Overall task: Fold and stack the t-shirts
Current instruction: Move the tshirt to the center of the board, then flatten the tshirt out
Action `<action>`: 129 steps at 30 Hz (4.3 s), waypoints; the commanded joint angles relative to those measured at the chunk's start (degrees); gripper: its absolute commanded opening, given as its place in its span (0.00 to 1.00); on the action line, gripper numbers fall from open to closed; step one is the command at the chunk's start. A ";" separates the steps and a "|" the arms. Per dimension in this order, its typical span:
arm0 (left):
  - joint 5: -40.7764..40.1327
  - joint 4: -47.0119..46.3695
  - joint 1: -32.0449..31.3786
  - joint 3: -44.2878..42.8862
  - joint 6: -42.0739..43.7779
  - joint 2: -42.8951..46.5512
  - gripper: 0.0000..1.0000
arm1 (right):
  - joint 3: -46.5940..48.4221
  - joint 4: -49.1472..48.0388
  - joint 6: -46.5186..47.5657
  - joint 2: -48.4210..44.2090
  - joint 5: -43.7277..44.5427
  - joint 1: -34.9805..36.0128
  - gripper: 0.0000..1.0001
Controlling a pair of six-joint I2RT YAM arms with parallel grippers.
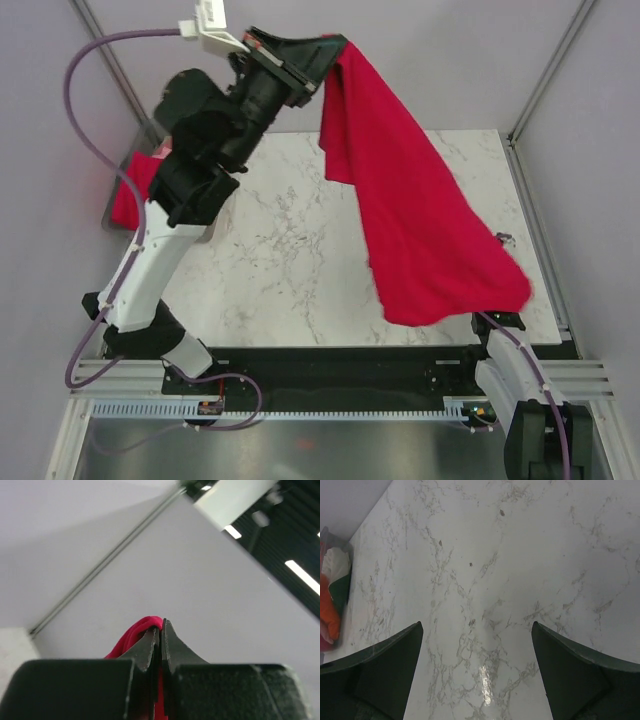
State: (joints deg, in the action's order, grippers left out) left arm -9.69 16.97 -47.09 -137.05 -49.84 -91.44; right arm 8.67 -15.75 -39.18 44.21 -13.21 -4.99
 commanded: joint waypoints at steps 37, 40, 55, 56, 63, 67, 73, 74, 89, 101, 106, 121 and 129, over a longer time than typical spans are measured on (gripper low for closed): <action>-16.85 -2.91 16.94 97.15 3.16 21.92 0.02 | 17.33 9.15 6.31 23.81 19.43 10.71 0.68; -16.94 -3.00 16.94 97.59 4.66 22.44 0.02 | 20.41 9.42 5.69 28.38 22.17 10.97 0.67; -16.85 -9.41 16.94 105.06 11.96 30.00 0.02 | 35.10 15.22 6.13 46.93 32.54 14.31 0.54; -16.41 -9.50 16.94 104.71 12.40 30.18 0.02 | 35.10 14.96 6.13 47.46 32.90 14.66 0.54; -13.16 -11.35 16.94 105.50 14.77 30.71 0.02 | 39.13 16.96 5.69 50.45 34.65 14.75 0.13; -9.66 -8.90 16.86 106.64 11.54 30.71 0.02 | 42.13 20.14 4.81 47.65 39.75 14.40 0.00; 0.89 -4.06 14.40 114.10 1.78 38.07 0.15 | 47.32 24.36 5.87 42.99 44.15 13.08 0.00; 3.08 -3.70 14.22 116.29 1.42 40.00 0.28 | 47.67 25.06 5.96 42.55 44.41 12.73 0.00; -6.05 2.81 20.36 90.77 9.76 23.12 0.97 | 35.81 20.06 4.64 28.39 43.37 11.06 0.00; 18.38 -1.93 31.45 71.22 16.88 -8.75 0.78 | 35.19 18.74 4.64 31.03 41.43 11.15 0.00; 22.16 -3.08 31.45 69.38 16.71 -13.32 0.79 | 35.19 18.39 4.64 31.47 40.90 11.15 0.00; 28.25 -9.42 30.48 72.99 18.20 -11.06 0.02 | 35.71 18.12 4.64 32.43 39.93 11.15 0.00; 21.48 0.51 31.62 59.91 18.73 -5.77 0.02 | 59.25 32.43 7.36 36.04 35.99 9.74 0.00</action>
State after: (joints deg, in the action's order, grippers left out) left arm 14.83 15.14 -15.99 -69.78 -33.30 -102.74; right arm 57.58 13.50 -33.19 81.19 24.73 5.74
